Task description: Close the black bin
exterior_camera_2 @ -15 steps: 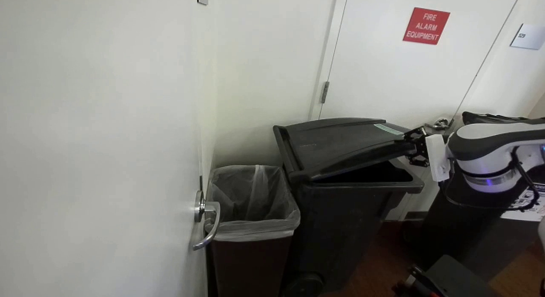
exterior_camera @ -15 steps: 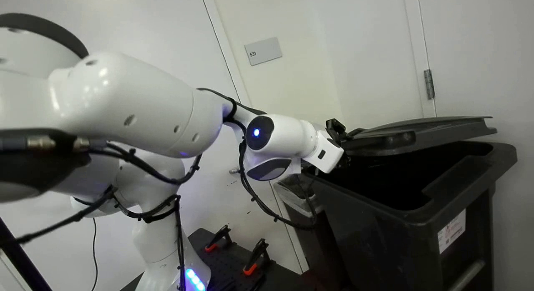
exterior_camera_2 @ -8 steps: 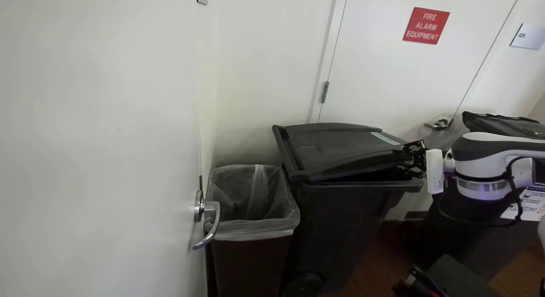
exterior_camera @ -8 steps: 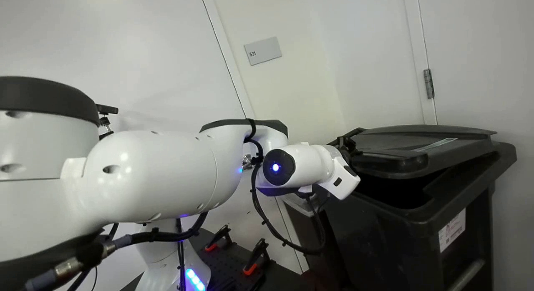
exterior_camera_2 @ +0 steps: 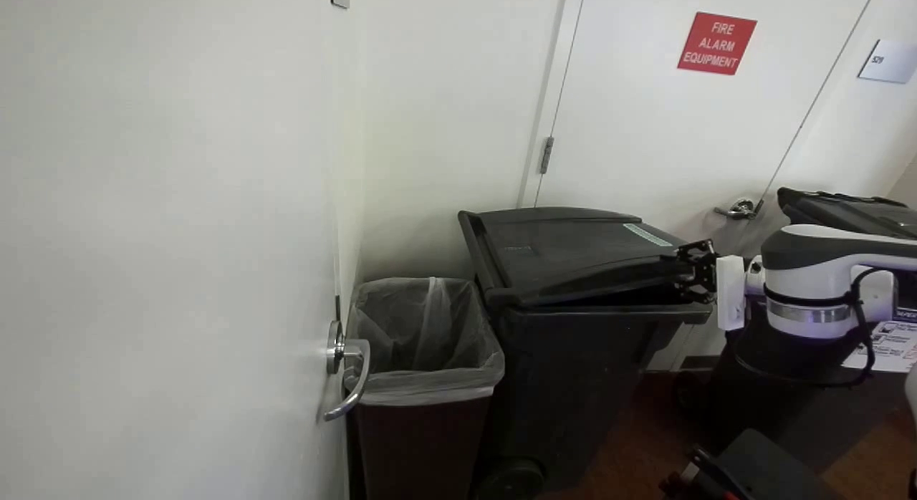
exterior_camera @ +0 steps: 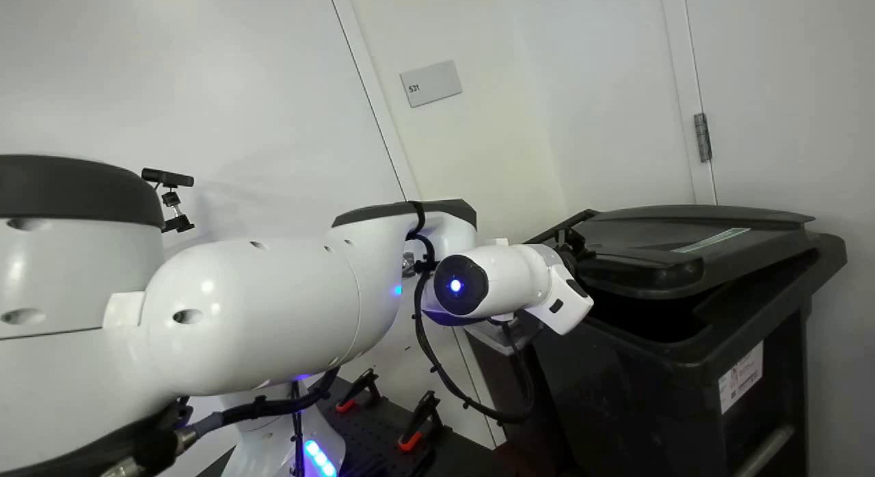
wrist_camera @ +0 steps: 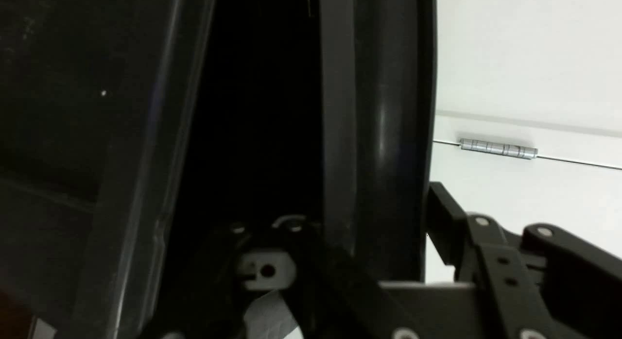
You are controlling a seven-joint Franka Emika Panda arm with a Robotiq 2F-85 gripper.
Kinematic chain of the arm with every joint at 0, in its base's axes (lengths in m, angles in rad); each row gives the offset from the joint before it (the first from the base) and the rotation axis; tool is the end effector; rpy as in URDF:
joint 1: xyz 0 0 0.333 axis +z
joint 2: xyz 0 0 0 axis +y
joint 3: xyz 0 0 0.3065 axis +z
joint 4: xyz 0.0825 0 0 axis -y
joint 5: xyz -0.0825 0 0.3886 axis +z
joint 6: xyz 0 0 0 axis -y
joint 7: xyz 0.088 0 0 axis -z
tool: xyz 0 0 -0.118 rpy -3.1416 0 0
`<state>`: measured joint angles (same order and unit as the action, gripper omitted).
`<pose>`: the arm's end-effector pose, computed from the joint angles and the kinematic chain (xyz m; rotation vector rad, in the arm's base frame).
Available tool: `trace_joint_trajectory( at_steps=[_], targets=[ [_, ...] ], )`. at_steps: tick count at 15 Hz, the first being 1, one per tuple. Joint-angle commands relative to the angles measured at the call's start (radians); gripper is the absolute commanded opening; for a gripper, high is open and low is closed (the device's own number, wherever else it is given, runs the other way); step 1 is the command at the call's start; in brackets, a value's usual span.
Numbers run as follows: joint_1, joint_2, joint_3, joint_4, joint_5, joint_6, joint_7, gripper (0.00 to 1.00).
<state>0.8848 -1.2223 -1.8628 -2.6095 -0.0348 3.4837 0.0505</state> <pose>0.3365 -0.3432 0.2040 -1.5518 1.5243 -1.0548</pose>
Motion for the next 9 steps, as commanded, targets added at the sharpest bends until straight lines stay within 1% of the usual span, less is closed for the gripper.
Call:
trace_joint_trajectory(
  at_steps=[1, 2, 3, 7, 8, 9],
  targets=[
    [0.035, 0.055, -0.102, -0.032, 0.065, -0.013, -0.045, 0.22],
    [0.039, 0.049, -0.103, -0.026, 0.068, -0.004, -0.052, 0.22],
    [-0.007, -0.048, -0.007, 0.008, 0.022, -0.003, -0.059, 0.47],
    [-0.013, -0.075, -0.014, 0.010, 0.018, -0.003, -0.080, 0.47],
    [-0.013, -0.075, -0.014, 0.010, 0.018, -0.003, -0.080, 0.22],
    [-0.024, -0.084, 0.001, 0.015, 0.009, -0.005, -0.077, 0.22]
  ],
)
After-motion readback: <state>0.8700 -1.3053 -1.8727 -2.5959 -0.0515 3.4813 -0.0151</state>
